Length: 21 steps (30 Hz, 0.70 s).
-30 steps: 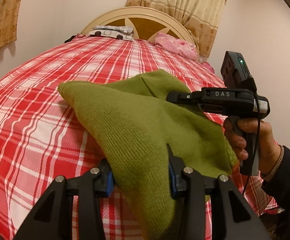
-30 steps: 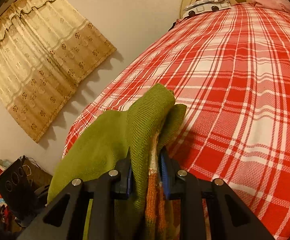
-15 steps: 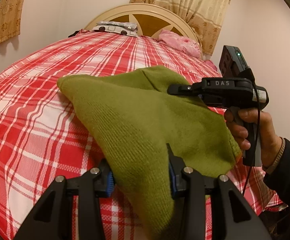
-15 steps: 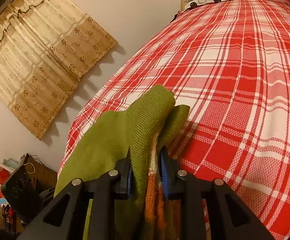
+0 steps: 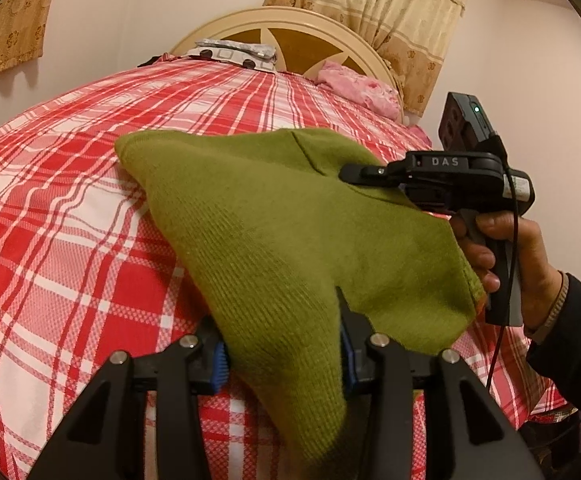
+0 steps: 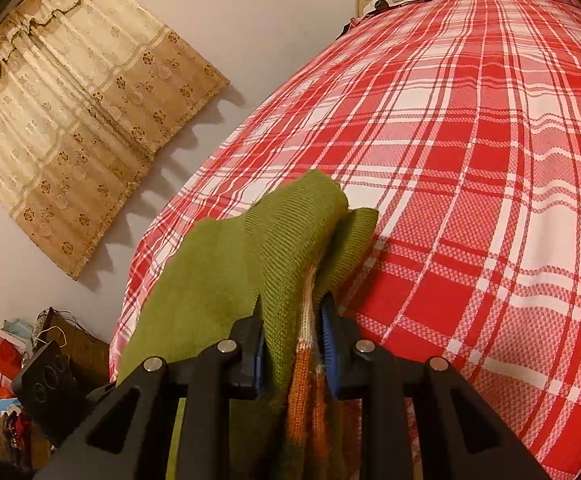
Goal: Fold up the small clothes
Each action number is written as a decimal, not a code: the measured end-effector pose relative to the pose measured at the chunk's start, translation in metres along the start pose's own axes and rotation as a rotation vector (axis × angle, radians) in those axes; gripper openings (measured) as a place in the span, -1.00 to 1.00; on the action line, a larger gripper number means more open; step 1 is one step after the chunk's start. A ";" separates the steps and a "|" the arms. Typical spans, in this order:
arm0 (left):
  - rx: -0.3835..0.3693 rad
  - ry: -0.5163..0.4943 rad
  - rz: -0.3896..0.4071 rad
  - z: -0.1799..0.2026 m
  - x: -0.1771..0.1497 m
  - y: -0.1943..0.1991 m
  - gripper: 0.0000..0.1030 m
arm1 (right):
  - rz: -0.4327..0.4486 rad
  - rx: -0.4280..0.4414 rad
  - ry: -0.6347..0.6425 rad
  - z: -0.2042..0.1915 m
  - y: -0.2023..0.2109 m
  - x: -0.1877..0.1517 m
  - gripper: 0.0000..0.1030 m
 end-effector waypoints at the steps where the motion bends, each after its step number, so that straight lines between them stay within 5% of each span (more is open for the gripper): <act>1: 0.001 -0.002 -0.001 0.001 0.000 0.001 -0.11 | 0.001 -0.009 0.003 0.000 -0.001 0.000 -0.54; 16: 0.053 -0.021 -0.013 0.005 0.002 0.018 0.06 | -0.004 -0.111 0.049 -0.002 -0.002 -0.001 -0.45; 19: 0.054 -0.015 0.003 0.003 0.007 0.026 0.07 | 0.032 -0.117 0.044 -0.001 0.012 0.002 -0.43; 21: 0.075 -0.026 0.037 0.003 0.011 0.034 0.25 | 0.095 -0.114 0.049 -0.004 0.034 0.006 -0.42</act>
Point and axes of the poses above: each gripper's, at about its wrist camera, not at the fingertips, and y roughly against the way its jaws point, z to its right, x to its top, the point moved 4 cm from there along -y, roughly the way its jaws point, and after that the axes turned 3 degrees about -y, right-handed, at the moved point
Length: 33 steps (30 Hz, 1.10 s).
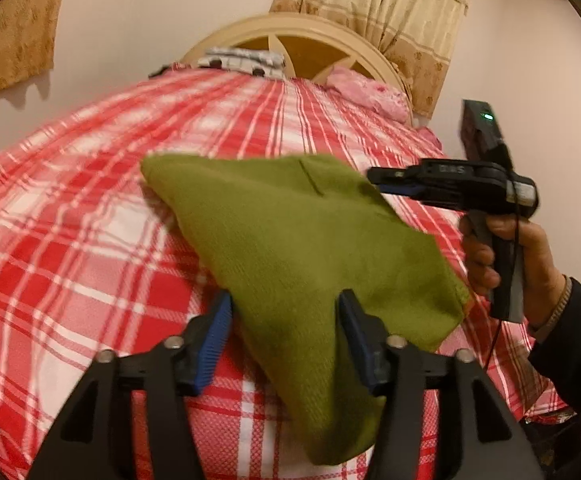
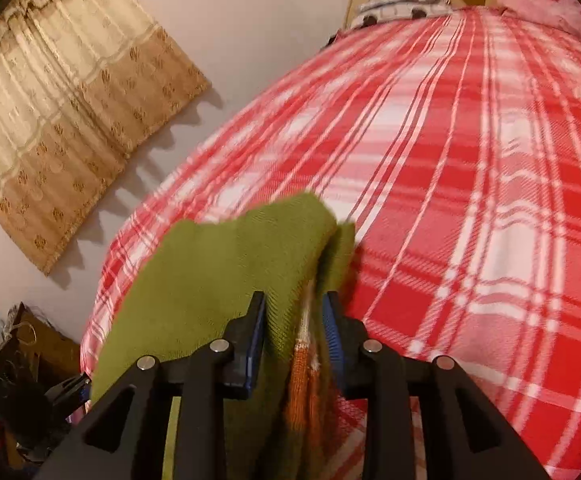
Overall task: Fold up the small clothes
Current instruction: 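Open both grippers and release the folded sweater onto the bed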
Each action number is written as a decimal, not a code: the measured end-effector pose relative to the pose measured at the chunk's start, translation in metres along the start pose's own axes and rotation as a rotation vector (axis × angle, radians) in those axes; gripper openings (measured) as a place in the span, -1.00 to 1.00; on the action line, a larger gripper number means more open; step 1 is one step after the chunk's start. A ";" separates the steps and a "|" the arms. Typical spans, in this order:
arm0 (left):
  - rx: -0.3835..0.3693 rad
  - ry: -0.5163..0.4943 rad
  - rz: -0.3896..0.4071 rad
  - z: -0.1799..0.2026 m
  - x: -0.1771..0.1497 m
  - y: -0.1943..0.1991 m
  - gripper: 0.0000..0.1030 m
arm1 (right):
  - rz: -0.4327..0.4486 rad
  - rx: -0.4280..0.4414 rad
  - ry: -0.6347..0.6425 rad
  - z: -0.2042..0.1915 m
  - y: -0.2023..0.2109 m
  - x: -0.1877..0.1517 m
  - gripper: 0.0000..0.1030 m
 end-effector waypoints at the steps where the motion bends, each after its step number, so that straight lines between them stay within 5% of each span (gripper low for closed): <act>1: 0.008 -0.005 0.021 0.000 0.003 0.003 0.37 | 0.015 0.002 0.006 -0.002 0.007 0.001 -0.42; 4: 0.054 -0.013 0.052 -0.004 0.013 0.003 0.54 | 0.045 0.053 0.061 -0.021 0.030 0.002 -0.41; 9: 0.179 0.014 -0.001 -0.024 0.016 -0.023 0.59 | -0.049 0.118 0.179 -0.059 0.028 -0.030 -0.41; 14: 0.186 0.081 -0.063 -0.041 0.006 -0.042 0.90 | -0.156 -0.026 0.171 -0.040 -0.003 -0.062 -0.41; 18: 0.195 0.086 -0.051 -0.045 -0.001 -0.045 1.00 | -0.138 0.018 0.108 -0.029 -0.004 -0.060 -0.41; 26: 0.221 0.077 -0.007 -0.031 -0.002 -0.012 1.00 | -0.056 -0.093 0.154 -0.044 0.011 -0.069 -0.40; 27: 0.231 0.063 0.003 -0.028 -0.003 -0.006 1.00 | -0.034 -0.103 0.134 -0.046 0.020 -0.070 -0.27; 28: 0.240 0.046 0.015 -0.024 -0.003 0.002 1.00 | -0.017 -0.109 0.114 -0.048 0.028 -0.071 0.08; 30: 0.247 0.028 0.028 -0.017 -0.004 0.013 1.00 | 0.036 -0.115 0.076 -0.051 0.045 -0.073 0.35; 33: 0.243 0.027 0.052 -0.010 -0.001 0.023 1.00 | 0.083 -0.141 0.063 -0.057 0.066 -0.078 0.35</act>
Point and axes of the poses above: each gripper's, at about its wrist camera, not at the fingertips, and y roughly against the way its jaws point, z to its right, x to its top, the point moved 4 cm from there along -y, roughly the way its jaws point, and after that the axes turned 3 degrees about -y, right-handed, at the moved point
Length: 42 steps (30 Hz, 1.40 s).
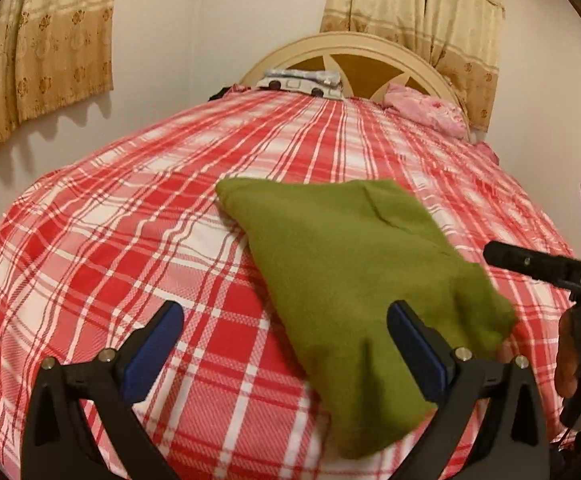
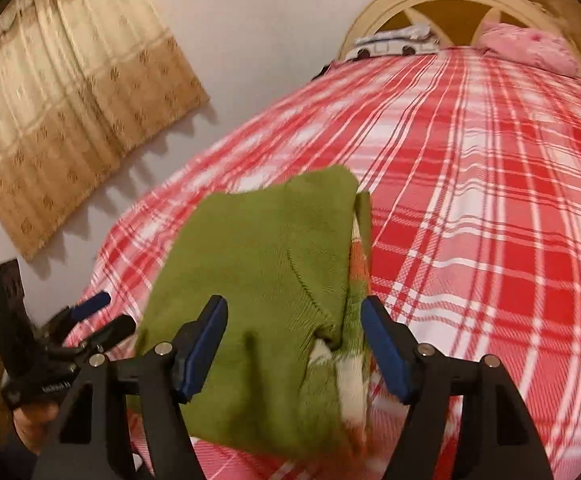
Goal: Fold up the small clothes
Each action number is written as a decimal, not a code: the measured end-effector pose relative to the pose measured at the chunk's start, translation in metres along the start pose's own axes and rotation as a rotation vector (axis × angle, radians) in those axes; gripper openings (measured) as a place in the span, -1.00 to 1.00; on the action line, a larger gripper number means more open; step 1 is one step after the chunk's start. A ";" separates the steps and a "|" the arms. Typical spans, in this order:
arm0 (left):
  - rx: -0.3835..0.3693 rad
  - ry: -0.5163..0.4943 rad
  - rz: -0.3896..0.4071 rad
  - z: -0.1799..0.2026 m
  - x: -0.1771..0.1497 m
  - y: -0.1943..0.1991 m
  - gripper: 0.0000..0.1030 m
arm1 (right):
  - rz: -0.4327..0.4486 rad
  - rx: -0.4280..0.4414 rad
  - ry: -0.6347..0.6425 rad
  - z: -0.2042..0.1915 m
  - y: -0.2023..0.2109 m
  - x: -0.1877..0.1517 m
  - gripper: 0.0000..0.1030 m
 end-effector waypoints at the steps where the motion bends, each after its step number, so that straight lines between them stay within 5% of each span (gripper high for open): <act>1: -0.007 0.003 0.014 0.002 0.002 0.005 1.00 | 0.013 -0.016 0.004 -0.004 0.005 0.000 0.36; 12: -0.047 -0.026 0.151 0.019 0.026 0.055 1.00 | 0.204 -0.140 0.147 -0.054 0.076 -0.001 0.36; 42: -0.052 -0.016 0.198 0.025 0.031 0.073 1.00 | 0.264 -0.153 0.156 -0.073 0.105 -0.012 0.36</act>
Point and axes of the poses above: each gripper's, at about its wrist camera, not at the fingertips, and y roughly against the way its jaws point, z to its right, x to its top, the point moved 4 cm from there along -y, roughly the way its jaws point, and after that the axes turned 3 degrees about -y, right-handed, at the moved point
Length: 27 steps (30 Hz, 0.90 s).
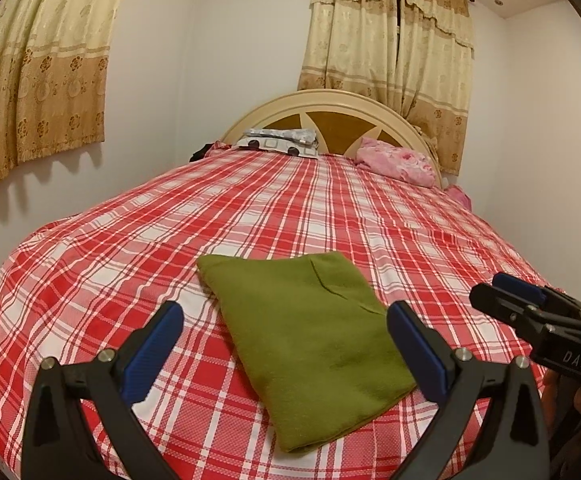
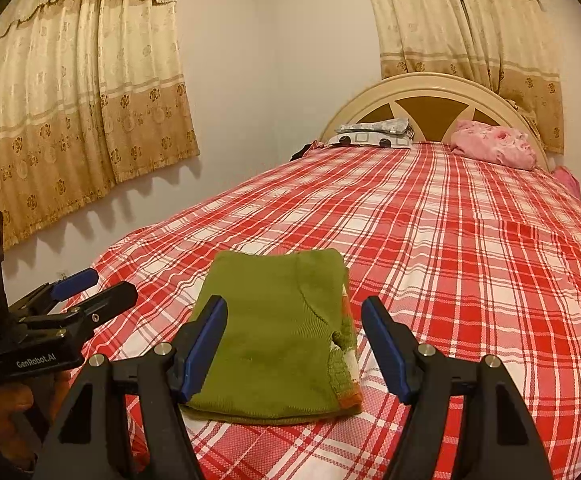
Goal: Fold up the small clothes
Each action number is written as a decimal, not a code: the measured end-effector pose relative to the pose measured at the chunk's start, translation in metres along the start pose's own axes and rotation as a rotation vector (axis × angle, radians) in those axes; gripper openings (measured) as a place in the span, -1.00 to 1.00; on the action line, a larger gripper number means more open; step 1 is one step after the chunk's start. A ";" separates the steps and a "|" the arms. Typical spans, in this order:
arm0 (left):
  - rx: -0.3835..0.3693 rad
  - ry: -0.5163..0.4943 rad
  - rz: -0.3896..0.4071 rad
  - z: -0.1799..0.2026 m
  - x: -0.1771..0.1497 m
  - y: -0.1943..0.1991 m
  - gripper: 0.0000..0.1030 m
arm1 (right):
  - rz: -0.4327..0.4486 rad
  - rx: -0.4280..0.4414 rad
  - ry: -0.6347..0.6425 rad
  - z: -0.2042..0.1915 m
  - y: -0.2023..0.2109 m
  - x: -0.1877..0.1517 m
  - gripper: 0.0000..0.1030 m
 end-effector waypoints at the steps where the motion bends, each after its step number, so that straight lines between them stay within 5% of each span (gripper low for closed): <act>1: 0.001 0.001 -0.001 0.000 0.000 0.000 1.00 | 0.000 0.002 -0.002 0.000 0.000 0.000 0.37; 27: 0.002 -0.011 -0.005 0.003 0.003 0.003 1.00 | 0.022 0.011 -0.008 -0.005 0.007 0.001 0.37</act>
Point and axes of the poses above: each gripper's, at about its wrist camera, not at the fingertips, and y roughly against the way its jaws point, z to its right, x to its top, the point moved 4 cm from there along -y, roughly the way its jaws point, and after that the axes turned 3 degrees about -y, right-handed, at the moved point
